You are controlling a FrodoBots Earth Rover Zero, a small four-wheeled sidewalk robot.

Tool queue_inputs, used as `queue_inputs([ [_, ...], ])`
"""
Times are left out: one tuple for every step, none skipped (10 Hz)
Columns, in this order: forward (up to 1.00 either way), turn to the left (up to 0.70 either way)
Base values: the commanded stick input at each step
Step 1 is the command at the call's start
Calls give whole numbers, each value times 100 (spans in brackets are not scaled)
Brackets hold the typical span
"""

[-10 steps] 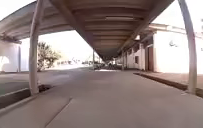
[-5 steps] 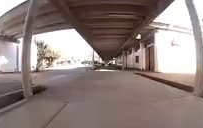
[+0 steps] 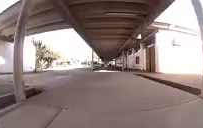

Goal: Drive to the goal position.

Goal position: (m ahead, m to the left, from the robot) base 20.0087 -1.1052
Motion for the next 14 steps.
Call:
queue_inputs([
  [50,0],
  [50,0],
  [50,0],
  [50,0],
  [50,0],
  [50,0],
  [50,0],
  [50,0],
  [50,0],
  [50,0],
  [50,0],
  [50,0],
  [50,0],
  [50,0],
])
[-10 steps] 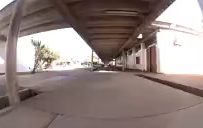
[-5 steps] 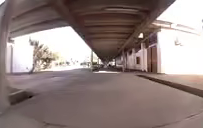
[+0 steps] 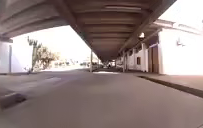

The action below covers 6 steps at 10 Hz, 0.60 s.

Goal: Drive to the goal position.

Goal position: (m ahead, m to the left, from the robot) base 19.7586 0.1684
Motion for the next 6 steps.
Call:
queue_inputs([
  [50,0],
  [50,-47],
  [50,-27],
  [50,-3],
  [50,0],
  [50,0],
])
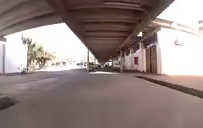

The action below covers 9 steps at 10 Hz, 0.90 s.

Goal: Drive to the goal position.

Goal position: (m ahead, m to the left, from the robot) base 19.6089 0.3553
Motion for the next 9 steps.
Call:
queue_inputs([
  [50,0],
  [50,0],
  [50,0],
  [50,0],
  [50,0],
  [50,0],
  [50,0],
  [50,0],
  [50,0],
])
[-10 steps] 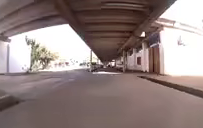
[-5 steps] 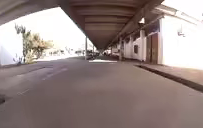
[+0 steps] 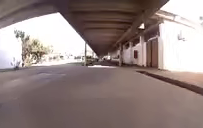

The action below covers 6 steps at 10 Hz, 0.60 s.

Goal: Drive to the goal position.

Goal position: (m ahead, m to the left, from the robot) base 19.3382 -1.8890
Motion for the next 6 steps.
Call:
queue_inputs([
  [50,0],
  [50,0],
  [50,0],
  [50,0],
  [50,0],
  [50,0],
])
